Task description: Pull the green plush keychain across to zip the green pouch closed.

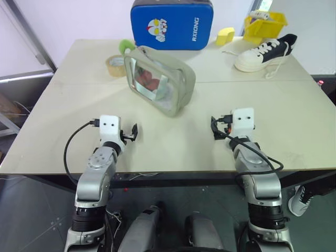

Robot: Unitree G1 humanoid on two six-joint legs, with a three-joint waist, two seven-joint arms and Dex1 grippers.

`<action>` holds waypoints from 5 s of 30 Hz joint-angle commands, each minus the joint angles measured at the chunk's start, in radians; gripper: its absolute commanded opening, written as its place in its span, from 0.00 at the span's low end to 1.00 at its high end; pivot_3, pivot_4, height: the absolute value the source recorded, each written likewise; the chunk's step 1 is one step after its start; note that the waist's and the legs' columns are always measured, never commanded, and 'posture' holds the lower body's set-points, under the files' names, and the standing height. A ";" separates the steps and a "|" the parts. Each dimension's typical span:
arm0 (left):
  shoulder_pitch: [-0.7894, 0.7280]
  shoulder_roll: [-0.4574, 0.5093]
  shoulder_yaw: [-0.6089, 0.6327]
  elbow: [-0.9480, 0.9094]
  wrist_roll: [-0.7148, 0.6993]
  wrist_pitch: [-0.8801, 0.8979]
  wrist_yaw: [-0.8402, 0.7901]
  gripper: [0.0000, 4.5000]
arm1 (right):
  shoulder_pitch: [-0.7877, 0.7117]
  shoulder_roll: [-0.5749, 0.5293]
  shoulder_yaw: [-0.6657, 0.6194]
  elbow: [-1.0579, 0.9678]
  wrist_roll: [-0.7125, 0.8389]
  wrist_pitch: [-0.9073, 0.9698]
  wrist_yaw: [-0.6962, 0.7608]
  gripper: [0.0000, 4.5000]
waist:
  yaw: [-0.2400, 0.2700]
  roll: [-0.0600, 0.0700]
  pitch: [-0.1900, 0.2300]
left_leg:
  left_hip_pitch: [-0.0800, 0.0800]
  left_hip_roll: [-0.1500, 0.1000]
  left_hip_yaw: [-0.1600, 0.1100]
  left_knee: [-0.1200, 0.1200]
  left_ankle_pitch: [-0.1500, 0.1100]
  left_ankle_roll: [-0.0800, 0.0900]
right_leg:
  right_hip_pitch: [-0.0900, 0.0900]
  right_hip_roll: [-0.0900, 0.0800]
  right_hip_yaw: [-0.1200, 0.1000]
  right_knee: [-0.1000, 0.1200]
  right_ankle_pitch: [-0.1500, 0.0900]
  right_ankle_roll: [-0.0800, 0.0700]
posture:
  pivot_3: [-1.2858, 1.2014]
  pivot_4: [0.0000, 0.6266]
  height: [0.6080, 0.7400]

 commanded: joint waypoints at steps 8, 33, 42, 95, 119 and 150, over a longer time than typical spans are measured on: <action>-0.063 0.095 0.030 -0.009 -0.050 0.008 -0.112 0.99 | -0.032 -0.055 -0.013 -0.044 0.030 0.017 0.070 1.00 | 0.000 0.000 0.000 | 0.000 0.000 0.000 0.000 0.000 0.000 | 0.000 0.000 0.000 0.000 0.000 0.000 | 0.52 0.24 1.00; -0.588 0.759 0.089 0.358 -0.365 0.058 -1.013 0.99 | -0.913 -0.365 0.203 0.472 0.337 0.140 0.821 1.00 | -0.035 -0.001 0.003 | -0.010 0.001 0.001 -0.009 0.003 -0.003 | -0.005 0.000 0.001 -0.011 0.005 0.008 | 0.52 0.24 1.00; -0.488 0.724 0.118 0.238 -0.400 0.078 -0.938 0.99 | -0.944 -0.221 0.382 0.759 0.106 -0.191 0.837 1.00 | -0.032 -0.001 0.003 | -0.005 0.001 -0.001 0.004 0.001 -0.002 | -0.004 0.003 0.000 -0.001 0.010 0.010 | 0.52 0.24 1.00; -0.487 0.682 0.093 0.214 -0.419 0.094 -0.884 1.00 | -1.075 -0.324 0.325 0.999 -0.147 -0.490 1.049 0.66 | -0.020 0.005 0.007 | -0.003 0.004 0.000 0.003 0.003 -0.006 | -0.004 0.007 0.003 -0.001 0.010 0.008 | 0.52 0.24 1.00; -0.449 0.720 0.141 0.223 -0.416 0.081 -0.855 1.00 | -0.892 -0.316 0.314 0.621 -0.038 -0.408 1.179 0.01 | -0.035 0.004 0.007 | 0.000 0.005 -0.001 0.002 0.001 -0.004 | -0.002 0.008 0.003 0.000 0.011 0.008 | 0.52 0.24 1.00; -0.650 0.573 0.024 0.615 -0.254 -0.148 -0.888 1.00 | -0.613 -0.646 0.203 0.217 0.098 -0.096 1.174 0.45 | -0.014 0.003 0.006 | -0.010 0.005 0.000 0.005 0.000 -0.002 | -0.010 0.005 0.002 -0.001 0.011 0.008 | 0.52 0.24 1.00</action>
